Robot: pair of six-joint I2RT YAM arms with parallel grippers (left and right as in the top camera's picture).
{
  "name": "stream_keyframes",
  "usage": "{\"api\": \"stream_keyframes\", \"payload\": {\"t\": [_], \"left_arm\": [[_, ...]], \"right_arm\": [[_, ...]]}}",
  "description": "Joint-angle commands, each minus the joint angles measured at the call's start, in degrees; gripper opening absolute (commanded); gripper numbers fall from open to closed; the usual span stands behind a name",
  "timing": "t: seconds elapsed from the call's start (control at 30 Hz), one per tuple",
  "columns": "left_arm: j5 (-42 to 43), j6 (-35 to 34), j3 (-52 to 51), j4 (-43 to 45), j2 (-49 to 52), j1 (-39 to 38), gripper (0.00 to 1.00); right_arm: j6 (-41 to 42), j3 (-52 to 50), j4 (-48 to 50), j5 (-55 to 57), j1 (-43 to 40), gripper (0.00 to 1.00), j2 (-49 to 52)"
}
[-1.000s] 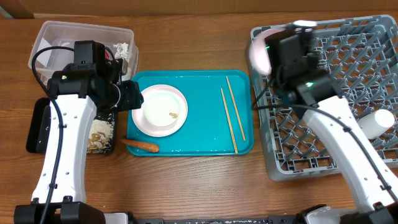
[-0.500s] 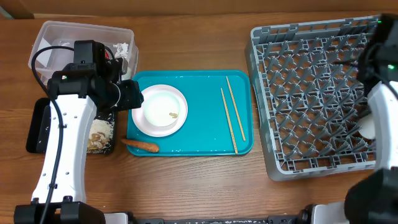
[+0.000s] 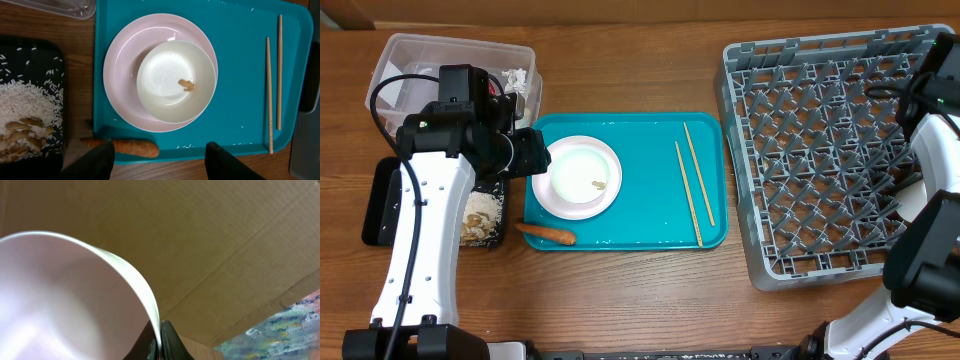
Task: Sort waste into correct bins and load items into the dishwasher
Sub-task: 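Lift the pink bowl and carry it to the rack's far right side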
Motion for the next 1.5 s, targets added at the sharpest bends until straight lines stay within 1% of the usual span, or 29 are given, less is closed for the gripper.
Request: {"api": "stream_keyframes", "payload": {"t": [0.0, 0.13, 0.4, 0.7, 0.83, 0.9, 1.03, 1.1, 1.47], "left_arm": [[-0.3, -0.9, 0.5, 0.1, -0.7, -0.3, 0.61], [-0.3, -2.0, 0.5, 0.3, -0.6, -0.3, 0.61], [-0.3, -1.9, 0.5, 0.3, -0.6, -0.3, 0.61], [-0.3, -1.9, 0.5, 0.3, -0.6, -0.3, 0.61], [-0.3, -1.9, 0.5, 0.3, -0.6, -0.3, 0.63], [-0.3, -1.9, 0.5, 0.3, -0.6, -0.3, 0.64], [-0.3, -1.9, 0.5, 0.2, -0.6, -0.3, 0.64], [-0.3, -1.9, 0.5, 0.2, -0.6, -0.3, 0.64], [-0.3, -1.9, 0.5, 0.3, -0.6, -0.3, 0.66]], "right_arm": [[-0.6, 1.2, 0.4, 1.9, 0.2, 0.04, 2.5], [-0.6, 1.2, 0.0, 1.9, 0.8, 0.04, 5.1], [0.0, 1.2, -0.9, 1.8, 4.5, 0.04, 7.7], [0.3, -0.1, -1.2, 1.7, 7.8, 0.04, 8.5], [0.0, -0.1, 1.0, 2.4, 7.9, 0.05, 8.5], [-2.4, -0.1, 4.4, 3.5, 7.6, 0.05, 8.5], [-13.1, -0.1, 15.3, 4.3, 6.8, 0.05, 8.5], [-15.9, -0.1, 18.5, 4.1, 6.8, 0.05, 8.6], [-16.3, -0.1, 18.6, 3.0, 5.4, 0.04, 11.9]]}}
